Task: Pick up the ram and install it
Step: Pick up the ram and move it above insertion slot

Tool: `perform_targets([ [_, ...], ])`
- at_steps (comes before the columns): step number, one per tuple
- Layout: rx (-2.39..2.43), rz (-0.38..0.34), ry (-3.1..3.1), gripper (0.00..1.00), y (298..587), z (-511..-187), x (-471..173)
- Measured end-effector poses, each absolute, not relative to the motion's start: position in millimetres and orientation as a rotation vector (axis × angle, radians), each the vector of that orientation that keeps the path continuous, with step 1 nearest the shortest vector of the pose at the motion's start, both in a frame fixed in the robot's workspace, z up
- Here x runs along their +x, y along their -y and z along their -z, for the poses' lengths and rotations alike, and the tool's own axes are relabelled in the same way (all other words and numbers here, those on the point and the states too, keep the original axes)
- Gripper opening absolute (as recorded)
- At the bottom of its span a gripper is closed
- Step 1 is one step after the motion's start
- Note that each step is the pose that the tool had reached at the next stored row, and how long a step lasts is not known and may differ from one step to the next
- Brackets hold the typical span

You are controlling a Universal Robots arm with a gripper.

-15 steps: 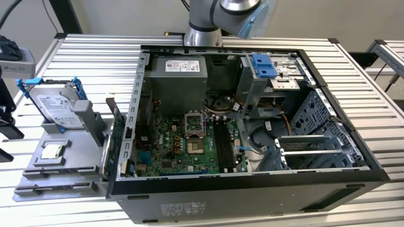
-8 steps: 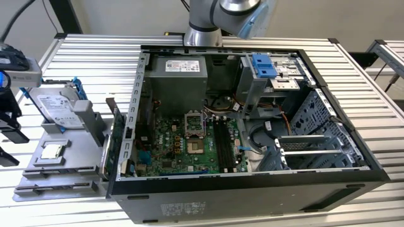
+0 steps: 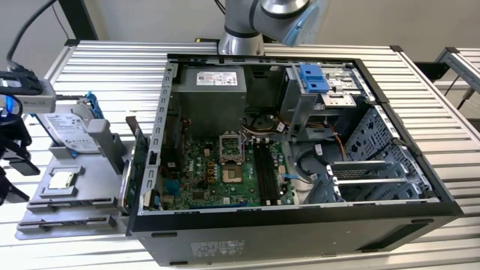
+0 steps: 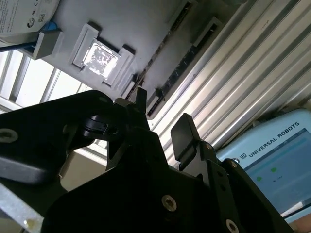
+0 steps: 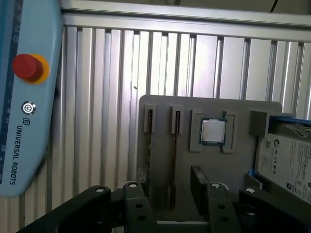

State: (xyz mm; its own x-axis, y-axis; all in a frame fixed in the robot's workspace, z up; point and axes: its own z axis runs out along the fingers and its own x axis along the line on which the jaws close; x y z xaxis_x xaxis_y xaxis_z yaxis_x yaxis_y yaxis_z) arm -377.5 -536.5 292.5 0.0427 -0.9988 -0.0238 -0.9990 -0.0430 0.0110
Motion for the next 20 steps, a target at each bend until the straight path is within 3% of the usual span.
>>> perform_targets([
  [20,-2.252,-0.039,-2.177,1.00,545.9,-254.4,-377.4],
])
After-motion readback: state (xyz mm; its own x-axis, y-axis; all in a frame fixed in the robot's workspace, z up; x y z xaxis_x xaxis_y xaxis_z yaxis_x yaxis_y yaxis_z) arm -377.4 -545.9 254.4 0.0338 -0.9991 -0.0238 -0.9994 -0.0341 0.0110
